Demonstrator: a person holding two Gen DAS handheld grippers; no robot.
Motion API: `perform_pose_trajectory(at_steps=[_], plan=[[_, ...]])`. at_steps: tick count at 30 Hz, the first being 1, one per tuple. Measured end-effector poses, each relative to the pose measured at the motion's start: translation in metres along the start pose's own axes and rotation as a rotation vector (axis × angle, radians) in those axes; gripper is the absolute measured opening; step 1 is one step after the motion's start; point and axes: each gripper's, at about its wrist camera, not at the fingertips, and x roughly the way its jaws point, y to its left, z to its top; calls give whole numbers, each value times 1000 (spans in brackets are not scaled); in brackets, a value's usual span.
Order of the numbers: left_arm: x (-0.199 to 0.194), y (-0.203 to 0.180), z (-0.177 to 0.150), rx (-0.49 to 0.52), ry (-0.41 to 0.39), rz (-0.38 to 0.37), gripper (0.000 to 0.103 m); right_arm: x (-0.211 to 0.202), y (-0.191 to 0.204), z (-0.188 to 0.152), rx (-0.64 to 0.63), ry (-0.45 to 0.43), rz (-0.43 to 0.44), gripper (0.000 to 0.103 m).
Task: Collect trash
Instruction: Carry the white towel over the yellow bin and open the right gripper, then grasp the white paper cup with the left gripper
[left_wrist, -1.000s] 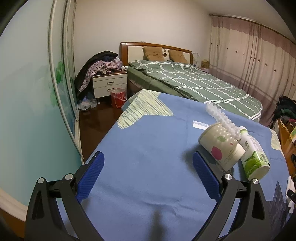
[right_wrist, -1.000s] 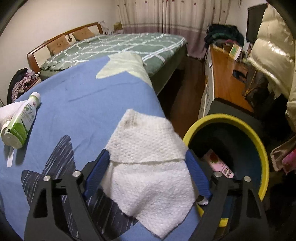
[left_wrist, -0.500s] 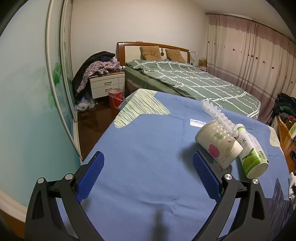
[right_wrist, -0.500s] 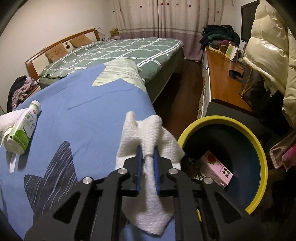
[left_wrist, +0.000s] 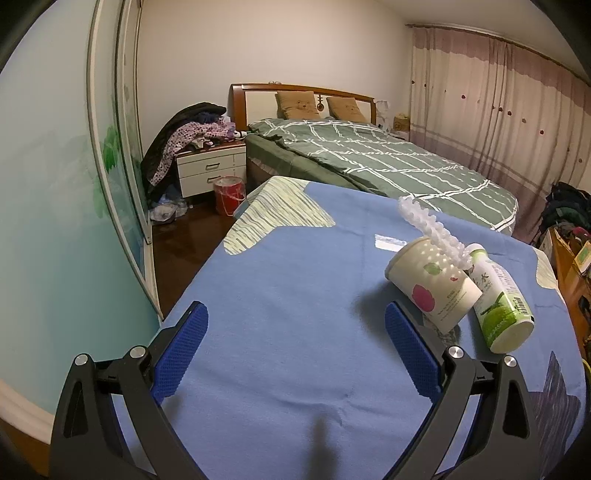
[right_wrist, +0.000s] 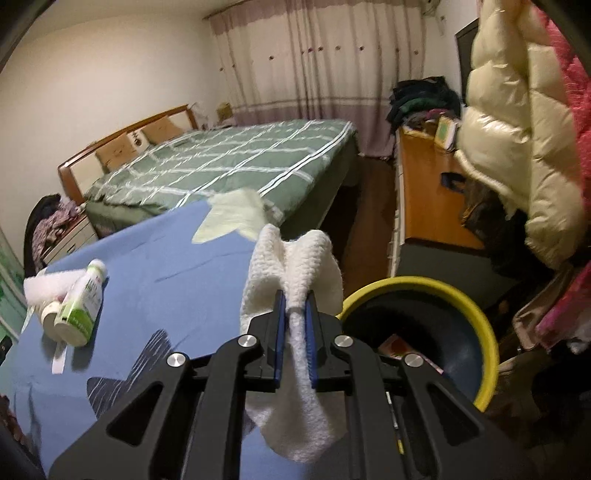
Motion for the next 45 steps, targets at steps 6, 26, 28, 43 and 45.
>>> perform_pose_trajectory(at_steps=[6, 26, 28, 43, 45], plan=[[-1, -4, -1, 10, -1, -2, 95, 6, -33, 2, 51, 17, -66, 10], [0, -9, -2, 34, 10, -7, 95, 27, -77, -15, 181, 33, -170, 38], [0, -9, -2, 35, 10, -8, 95, 27, -69, -17, 165, 25, -166, 42], [4, -37, -7, 140, 15, -30, 95, 31, -34, -30, 95, 6, -147, 44], [0, -46, -6, 167, 10, -41, 95, 31, -32, -30, 84, 5, -148, 45]])
